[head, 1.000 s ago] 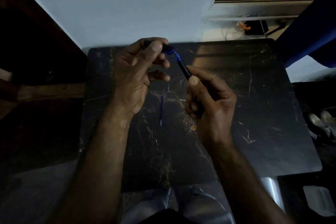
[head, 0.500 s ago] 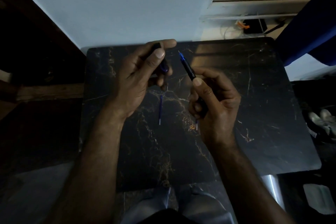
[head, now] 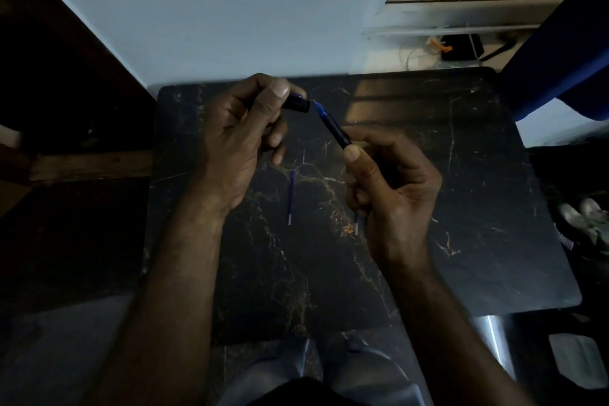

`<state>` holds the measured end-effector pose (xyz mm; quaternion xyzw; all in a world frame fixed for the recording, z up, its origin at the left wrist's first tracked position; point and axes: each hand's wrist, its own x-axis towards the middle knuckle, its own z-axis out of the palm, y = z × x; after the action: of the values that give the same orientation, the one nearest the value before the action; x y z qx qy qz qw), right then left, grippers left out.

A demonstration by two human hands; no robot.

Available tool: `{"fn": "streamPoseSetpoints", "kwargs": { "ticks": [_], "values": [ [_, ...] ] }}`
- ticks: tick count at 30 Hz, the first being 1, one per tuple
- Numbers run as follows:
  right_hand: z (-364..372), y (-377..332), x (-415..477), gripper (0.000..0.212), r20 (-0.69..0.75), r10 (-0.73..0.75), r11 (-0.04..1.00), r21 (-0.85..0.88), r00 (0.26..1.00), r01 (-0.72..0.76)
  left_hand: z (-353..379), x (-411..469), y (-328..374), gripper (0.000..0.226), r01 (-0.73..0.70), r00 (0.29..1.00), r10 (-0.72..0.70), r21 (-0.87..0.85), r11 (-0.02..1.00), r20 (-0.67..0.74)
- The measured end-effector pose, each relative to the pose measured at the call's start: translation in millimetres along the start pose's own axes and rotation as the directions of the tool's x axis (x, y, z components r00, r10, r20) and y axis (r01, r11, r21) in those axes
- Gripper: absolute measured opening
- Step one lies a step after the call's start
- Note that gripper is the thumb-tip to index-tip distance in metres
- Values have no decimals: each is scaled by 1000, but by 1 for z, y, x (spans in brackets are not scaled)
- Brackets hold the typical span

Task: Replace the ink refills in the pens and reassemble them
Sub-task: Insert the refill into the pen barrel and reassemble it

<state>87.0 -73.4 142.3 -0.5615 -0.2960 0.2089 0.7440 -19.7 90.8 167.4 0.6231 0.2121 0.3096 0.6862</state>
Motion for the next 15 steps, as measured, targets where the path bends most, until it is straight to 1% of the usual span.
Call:
{"fn": "streamPoseSetpoints", "kwargs": {
  "ticks": [4, 8, 11, 13, 15],
  "values": [
    [-1, 1, 0, 15, 4, -6, 999, -31, 1000, 6, 2, -1, 1, 22, -19, 1000, 17, 62, 998, 23],
    [-2, 3, -2, 14, 0, -16, 999, -51, 1000, 16, 3, -3, 5, 20, -34, 999, 34, 68, 997, -2],
    [-3, 3, -6, 12, 6, -28, 997, -73, 1000, 29, 3, -4, 6, 19, -49, 999, 48, 64, 997, 14],
    [-3, 3, -7, 13, 9, -29, 997, -75, 1000, 29, 4, -5, 7, 19, -58, 998, 52, 131, 990, 45],
    [-2, 2, -8, 15, 11, -36, 996, -86, 999, 37, 5, -5, 9, 20, -87, 994, 70, 237, 968, 79]
  ]
}}
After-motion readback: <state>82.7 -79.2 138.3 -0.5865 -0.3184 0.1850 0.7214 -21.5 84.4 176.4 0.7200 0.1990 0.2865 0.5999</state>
